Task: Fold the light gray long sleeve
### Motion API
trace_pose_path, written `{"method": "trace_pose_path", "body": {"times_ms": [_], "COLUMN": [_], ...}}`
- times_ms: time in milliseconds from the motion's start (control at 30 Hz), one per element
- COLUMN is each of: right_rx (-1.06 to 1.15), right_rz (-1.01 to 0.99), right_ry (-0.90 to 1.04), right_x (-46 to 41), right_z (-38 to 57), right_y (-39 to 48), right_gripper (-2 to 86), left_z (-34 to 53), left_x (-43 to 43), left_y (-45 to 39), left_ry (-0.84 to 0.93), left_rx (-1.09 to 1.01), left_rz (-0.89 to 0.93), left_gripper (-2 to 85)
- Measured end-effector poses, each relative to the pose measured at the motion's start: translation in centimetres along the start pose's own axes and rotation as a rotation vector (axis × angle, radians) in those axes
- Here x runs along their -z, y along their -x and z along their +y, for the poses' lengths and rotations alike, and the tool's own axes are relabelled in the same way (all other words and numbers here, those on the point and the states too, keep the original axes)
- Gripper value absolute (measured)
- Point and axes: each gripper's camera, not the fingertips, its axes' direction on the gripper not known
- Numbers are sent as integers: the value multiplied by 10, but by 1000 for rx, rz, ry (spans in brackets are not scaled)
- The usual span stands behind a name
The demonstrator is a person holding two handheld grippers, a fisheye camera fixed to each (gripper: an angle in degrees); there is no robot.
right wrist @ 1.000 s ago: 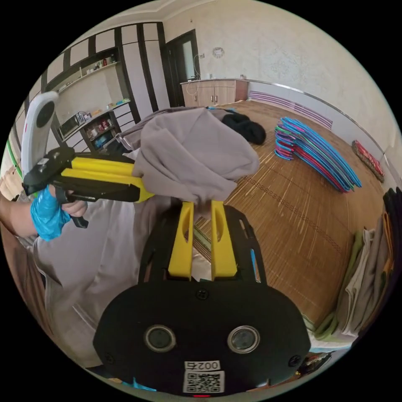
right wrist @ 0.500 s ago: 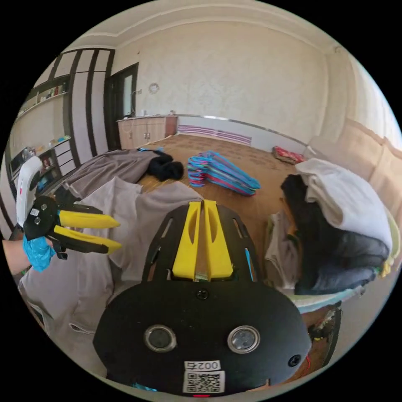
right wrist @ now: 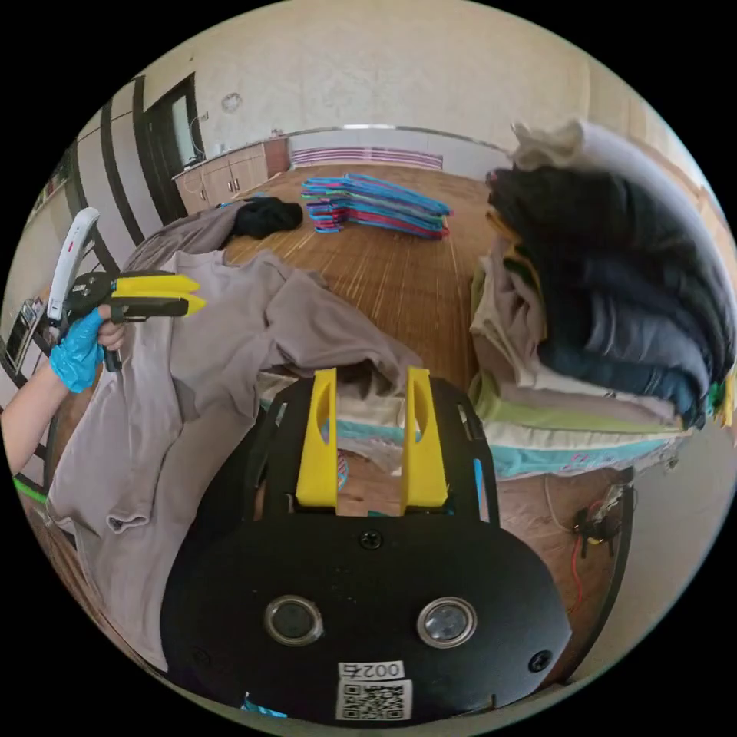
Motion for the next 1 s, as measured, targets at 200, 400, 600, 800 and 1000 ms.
{"method": "trace_pose_path", "body": {"times_ms": [200, 400, 600, 800, 1000], "right_rx": [-93, -168, -161, -48, -198], "right_rz": [-53, -70, 185, 281, 64], "right_ry": [-33, -57, -294, -121, 10], "right_x": [-18, -5, 117, 123, 92], "right_z": [5, -8, 9, 43, 70], "right_y": [-42, -73, -88, -102, -160], "right_gripper": [127, 44, 23, 55, 140], "left_z": [-39, -75, -96, -110, -116], "left_x": [-35, -86, -121, -140, -140], "left_y": [12, 26, 35, 46, 42], "left_ry": [4, 63, 124, 127, 119], "left_rx": [11, 66, 73, 117, 122], "left_rz": [-3, 26, -67, -59, -69], "left_gripper": [69, 63, 65, 83, 75]}}
